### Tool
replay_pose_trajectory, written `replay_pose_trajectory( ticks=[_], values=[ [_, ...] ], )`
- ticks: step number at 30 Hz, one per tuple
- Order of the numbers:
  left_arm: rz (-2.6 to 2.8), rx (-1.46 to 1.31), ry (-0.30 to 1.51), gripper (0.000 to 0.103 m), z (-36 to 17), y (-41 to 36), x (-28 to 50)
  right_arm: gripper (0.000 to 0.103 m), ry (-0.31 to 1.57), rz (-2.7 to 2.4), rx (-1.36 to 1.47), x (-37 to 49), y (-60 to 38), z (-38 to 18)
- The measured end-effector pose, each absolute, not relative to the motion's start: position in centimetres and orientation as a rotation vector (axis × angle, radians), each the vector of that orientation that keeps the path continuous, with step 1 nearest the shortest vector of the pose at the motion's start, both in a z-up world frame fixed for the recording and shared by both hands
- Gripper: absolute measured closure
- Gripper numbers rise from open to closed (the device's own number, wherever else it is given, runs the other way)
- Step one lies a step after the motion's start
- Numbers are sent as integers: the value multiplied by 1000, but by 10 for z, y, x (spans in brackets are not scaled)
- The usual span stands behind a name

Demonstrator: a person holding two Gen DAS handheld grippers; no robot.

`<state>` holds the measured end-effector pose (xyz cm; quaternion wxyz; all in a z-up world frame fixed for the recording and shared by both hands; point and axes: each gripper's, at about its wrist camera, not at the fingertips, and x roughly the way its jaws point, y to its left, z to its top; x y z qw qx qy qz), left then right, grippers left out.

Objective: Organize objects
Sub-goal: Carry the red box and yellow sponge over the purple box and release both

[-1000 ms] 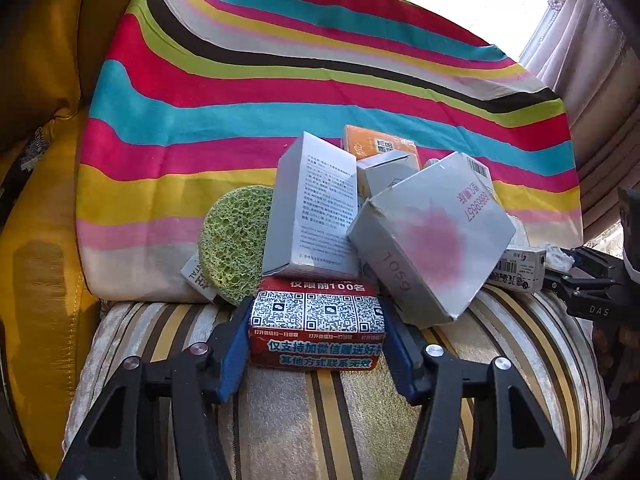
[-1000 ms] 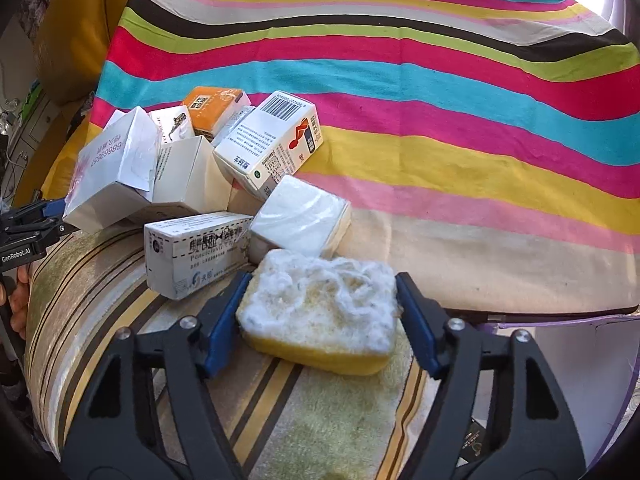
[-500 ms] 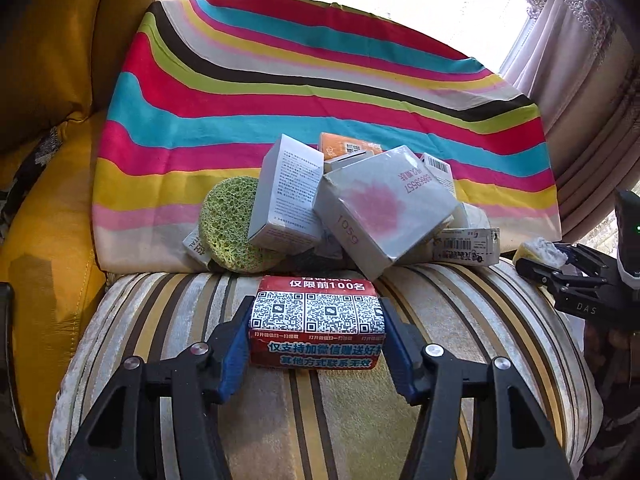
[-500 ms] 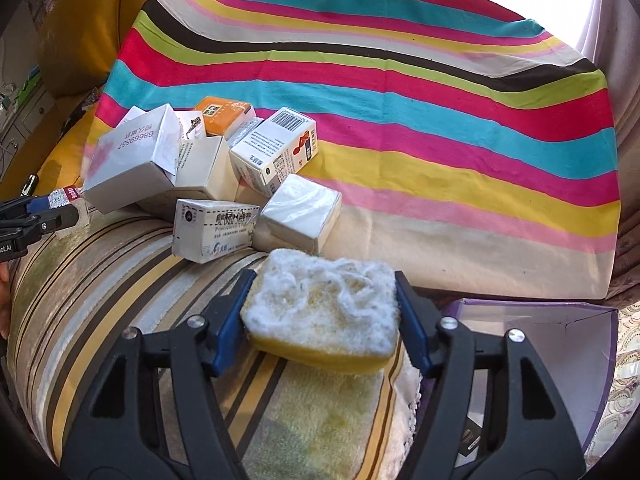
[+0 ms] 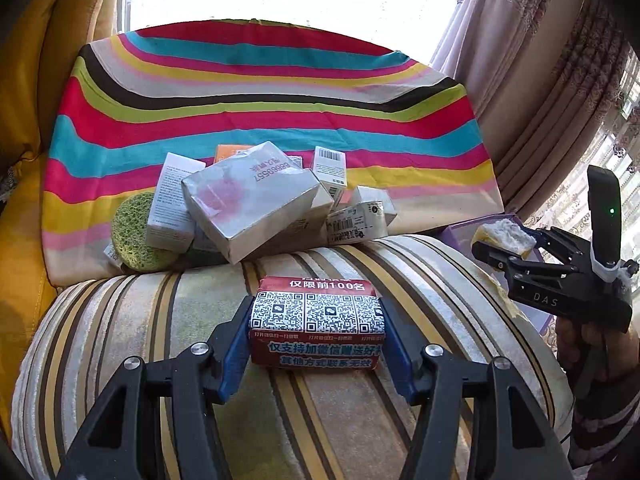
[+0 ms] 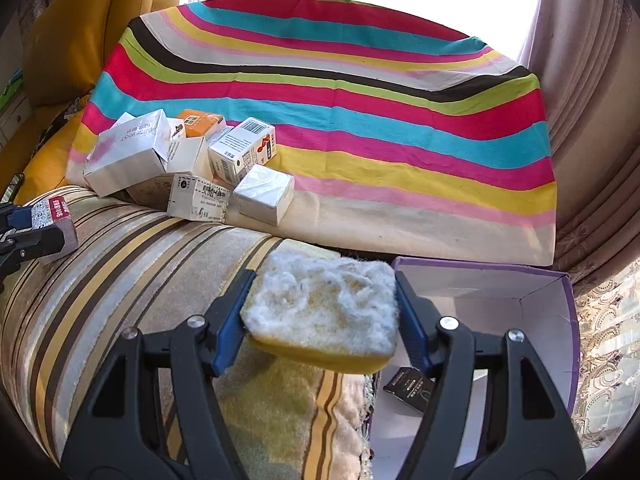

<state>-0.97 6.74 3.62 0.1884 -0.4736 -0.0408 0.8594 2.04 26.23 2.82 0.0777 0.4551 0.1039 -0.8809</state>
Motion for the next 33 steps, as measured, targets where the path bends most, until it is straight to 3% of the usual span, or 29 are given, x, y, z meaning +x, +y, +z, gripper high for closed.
replay_pose_trajectory(
  ticks=[14, 23, 33],
  values=[
    [2301, -1273, 3, 44, 45, 145, -4, 33, 296, -2807, 1349, 40, 310, 35],
    [2218, -1239, 108, 44, 48, 204, -7, 33, 182, -2856, 1403, 45, 349, 22],
    [2153, -1187, 165, 44, 55, 260, -16, 33, -64, -3004, 1406, 52, 422, 31]
  ],
)
